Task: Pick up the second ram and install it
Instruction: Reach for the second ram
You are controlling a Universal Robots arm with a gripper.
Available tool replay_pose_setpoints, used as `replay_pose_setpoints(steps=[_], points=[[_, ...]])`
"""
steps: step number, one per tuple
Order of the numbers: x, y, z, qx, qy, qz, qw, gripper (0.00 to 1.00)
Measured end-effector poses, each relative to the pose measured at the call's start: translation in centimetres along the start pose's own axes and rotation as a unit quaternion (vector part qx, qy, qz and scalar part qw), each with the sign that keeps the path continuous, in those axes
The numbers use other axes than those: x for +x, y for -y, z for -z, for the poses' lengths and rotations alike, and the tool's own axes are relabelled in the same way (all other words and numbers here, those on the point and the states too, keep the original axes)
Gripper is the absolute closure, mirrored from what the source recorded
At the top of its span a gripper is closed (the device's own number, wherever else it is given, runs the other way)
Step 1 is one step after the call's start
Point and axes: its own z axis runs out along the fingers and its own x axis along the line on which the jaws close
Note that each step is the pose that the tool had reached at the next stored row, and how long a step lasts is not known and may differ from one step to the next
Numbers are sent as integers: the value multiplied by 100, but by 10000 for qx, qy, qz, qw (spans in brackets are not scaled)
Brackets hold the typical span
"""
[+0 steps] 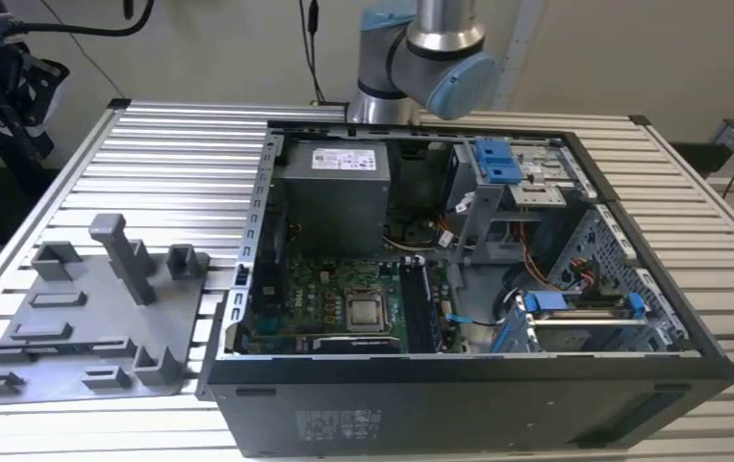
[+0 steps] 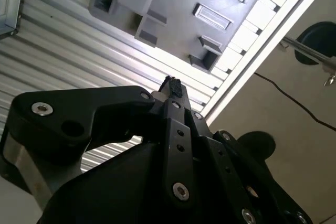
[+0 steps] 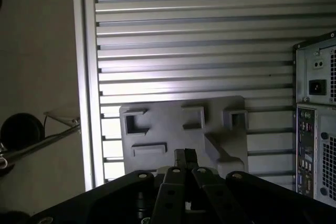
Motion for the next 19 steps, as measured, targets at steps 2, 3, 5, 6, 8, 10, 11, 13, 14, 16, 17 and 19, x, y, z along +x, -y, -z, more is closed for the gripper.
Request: replay_pose_setpoints(steps=[2,3,5,6,8,10,11,13,14,16,17,19], points=[[1,1,0,0,0,0,10000,89],[2,5,1,0,-1,-1,10000,89],[0,23,1,0,0,-1,10000,89],[-1,39,1,0,0,-1,10000,89],[-4,79,1,0,0,-1,10000,89],[-6,128,2,0,0,-1,10000,89],[-8,152,3,0,0,-1,10000,89],[-11,207,4,0,0,0,10000,89],[-13,240,5,0,0,-1,10000,89],[-17,306,6,0,0,-1,10000,89],[-18,336,7,0,0,-1,10000,89],[-21,390,5,0,0,0,10000,89]])
